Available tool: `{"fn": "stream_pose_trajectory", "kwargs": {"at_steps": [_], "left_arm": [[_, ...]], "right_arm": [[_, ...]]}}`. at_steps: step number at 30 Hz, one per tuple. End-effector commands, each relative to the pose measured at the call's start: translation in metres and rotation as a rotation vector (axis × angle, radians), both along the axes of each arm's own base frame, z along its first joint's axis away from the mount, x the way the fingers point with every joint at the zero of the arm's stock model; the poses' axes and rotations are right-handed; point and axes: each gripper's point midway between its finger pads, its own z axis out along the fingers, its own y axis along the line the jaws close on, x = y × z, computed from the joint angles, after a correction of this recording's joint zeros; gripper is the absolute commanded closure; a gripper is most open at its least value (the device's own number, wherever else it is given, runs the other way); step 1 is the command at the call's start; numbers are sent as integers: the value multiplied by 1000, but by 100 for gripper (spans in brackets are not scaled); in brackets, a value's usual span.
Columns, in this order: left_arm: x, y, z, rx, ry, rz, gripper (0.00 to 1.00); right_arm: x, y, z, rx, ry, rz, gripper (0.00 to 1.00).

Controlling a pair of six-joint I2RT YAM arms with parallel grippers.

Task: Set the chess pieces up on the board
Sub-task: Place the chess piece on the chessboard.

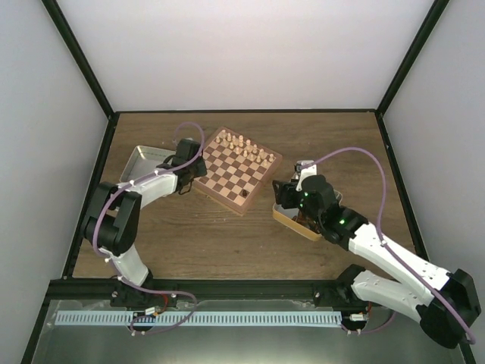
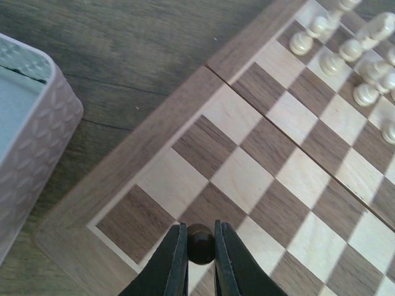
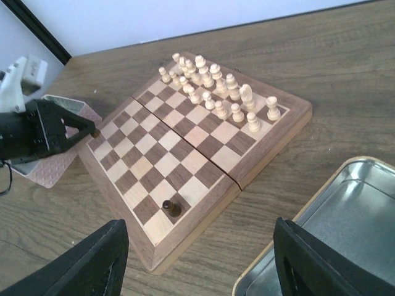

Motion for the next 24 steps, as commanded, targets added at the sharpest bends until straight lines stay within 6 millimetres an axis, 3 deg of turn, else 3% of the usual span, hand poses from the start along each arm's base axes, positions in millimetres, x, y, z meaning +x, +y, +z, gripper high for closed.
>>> {"fn": "stream_pose_trajectory", "kwargs": {"at_steps": [1, 14, 24], "left_arm": [[20, 8, 3, -8, -66, 52, 96], [31, 18, -21, 45, -59, 62, 95], [30, 13, -28, 39, -40, 33, 82]], "right_arm": [[6, 4, -2, 10, -1, -9, 34], [10, 7, -8, -5, 19, -15, 33], [10, 6, -10, -7, 29, -18, 33]]}}
